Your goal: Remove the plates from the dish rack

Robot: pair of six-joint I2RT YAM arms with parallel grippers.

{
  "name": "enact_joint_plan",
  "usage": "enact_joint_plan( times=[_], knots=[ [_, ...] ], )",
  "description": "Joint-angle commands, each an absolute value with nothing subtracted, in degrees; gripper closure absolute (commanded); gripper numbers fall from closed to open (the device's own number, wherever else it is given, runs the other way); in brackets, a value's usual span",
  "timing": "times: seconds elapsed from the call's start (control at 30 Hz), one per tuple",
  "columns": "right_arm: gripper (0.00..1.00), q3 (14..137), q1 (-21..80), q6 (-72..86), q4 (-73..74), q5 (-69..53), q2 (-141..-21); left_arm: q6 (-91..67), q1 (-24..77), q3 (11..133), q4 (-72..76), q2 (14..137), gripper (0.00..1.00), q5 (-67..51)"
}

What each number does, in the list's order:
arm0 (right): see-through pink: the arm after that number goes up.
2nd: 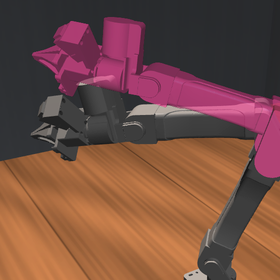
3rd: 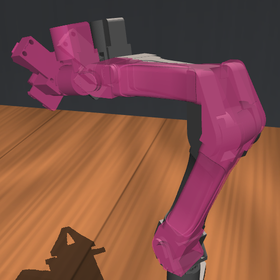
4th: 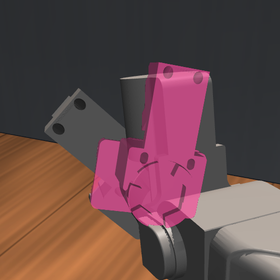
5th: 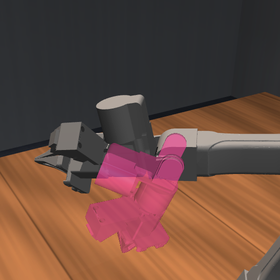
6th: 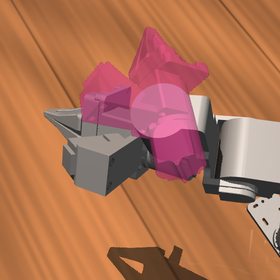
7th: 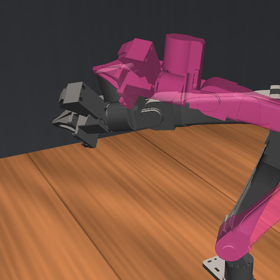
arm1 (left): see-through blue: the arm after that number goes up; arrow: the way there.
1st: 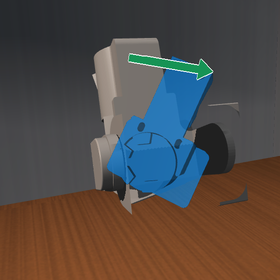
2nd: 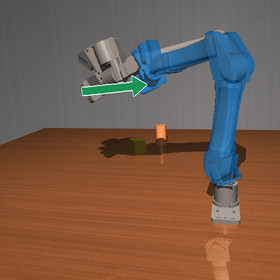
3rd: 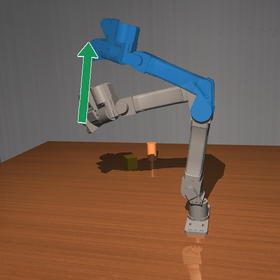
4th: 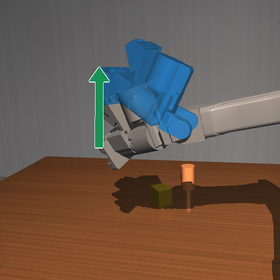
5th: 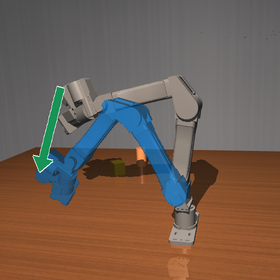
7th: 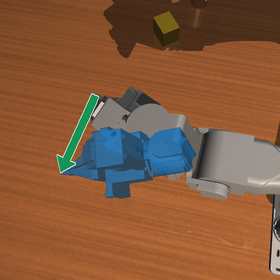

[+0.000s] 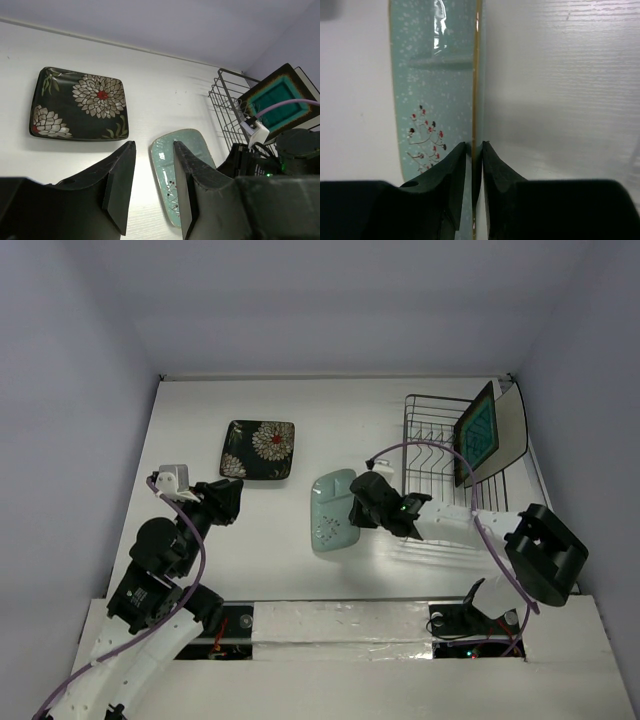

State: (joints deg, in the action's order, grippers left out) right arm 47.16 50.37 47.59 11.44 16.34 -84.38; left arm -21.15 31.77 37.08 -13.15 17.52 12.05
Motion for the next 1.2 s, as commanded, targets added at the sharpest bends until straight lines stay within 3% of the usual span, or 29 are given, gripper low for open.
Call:
enact_joint_plan(
  times=[0.0, 0.13, 0.3, 0.43, 0.5, 0.57, 0.6, 0.63, 0.7, 0.8, 0.87, 0.9, 0.93, 1.03, 1.17],
  knots=[
    [0.74, 48.95, 51.06, 46.76, 10.54, 20.91, -86.04, -21.44, 31.55, 37.00, -11.16, 18.19, 0.67, 11.87],
    [0.64, 49.83, 51.06, 45.97, 13.44, 22.23, -86.92, -21.45, 31.55, 37.00, -11.16, 17.93, 0.66, 11.87],
    [0.30, 51.41, 51.59, 44.48, 16.43, 22.85, -84.91, -21.36, 31.55, 37.00, -11.16, 17.40, 0.65, 11.87],
    [0.20, 54.66, 52.21, 42.10, 20.02, 21.62, -82.01, -21.27, 31.55, 37.00, -11.08, 16.79, 0.65, 11.87],
    [0.20, 57.81, 52.73, 41.66, 22.58, 22.49, -80.26, -21.18, 31.55, 36.91, -11.16, 16.44, 0.64, 11.87],
    [0.30, 59.58, 52.73, 41.49, 26.18, 25.29, -77.97, -21.09, 31.55, 36.91, -10.99, 16.17, 0.64, 11.87],
    [0.40, 60.29, 52.73, 41.22, 27.15, 26.62, -74.91, -21.01, 31.55, 36.91, -10.99, 16.08, 0.64, 11.87],
    [0.73, 62.03, 52.73, 40.44, 30.03, 28.54, -73.32, -21.01, 31.55, 36.91, -10.99, 16.08, 0.64, 11.87],
    [1.00, 64.85, 50.56, 39.82, 34.87, 36.10, -69.72, -20.92, 31.55, 36.91, -10.90, 15.73, 0.64, 11.87],
    [1.00, 69.86, 45.02, 35.61, 42.35, 40.52, -66.46, -20.83, 31.55, 36.83, -10.72, 15.12, 0.64, 11.87],
    [1.00, 73.19, 35.72, 29.46, 43.59, 36.60, -63.64, -20.92, 31.55, 36.56, -10.55, 14.77, 0.68, 11.87],
    [0.98, 74.52, 32.55, 27.53, 43.68, 35.08, -63.02, -21.00, 31.55, 36.48, -10.46, 14.50, 0.75, 11.87],
    [0.90, 75.84, 29.74, 24.46, 44.12, 34.29, -62.76, -21.01, 31.55, 36.47, -10.28, 14.41, 0.79, 11.87],
    [0.50, 82.51, 20.33, 19.88, 47.79, 31.47, -64.94, -20.83, 31.55, 36.74, -10.72, 13.71, 0.96, 11.87],
    [0.40, 84.03, 8.12, 15.92, 45.45, 21.42, -69.51, -20.83, 31.55, 36.56, -10.55, 12.22, 0.95, 11.87]
  ],
)
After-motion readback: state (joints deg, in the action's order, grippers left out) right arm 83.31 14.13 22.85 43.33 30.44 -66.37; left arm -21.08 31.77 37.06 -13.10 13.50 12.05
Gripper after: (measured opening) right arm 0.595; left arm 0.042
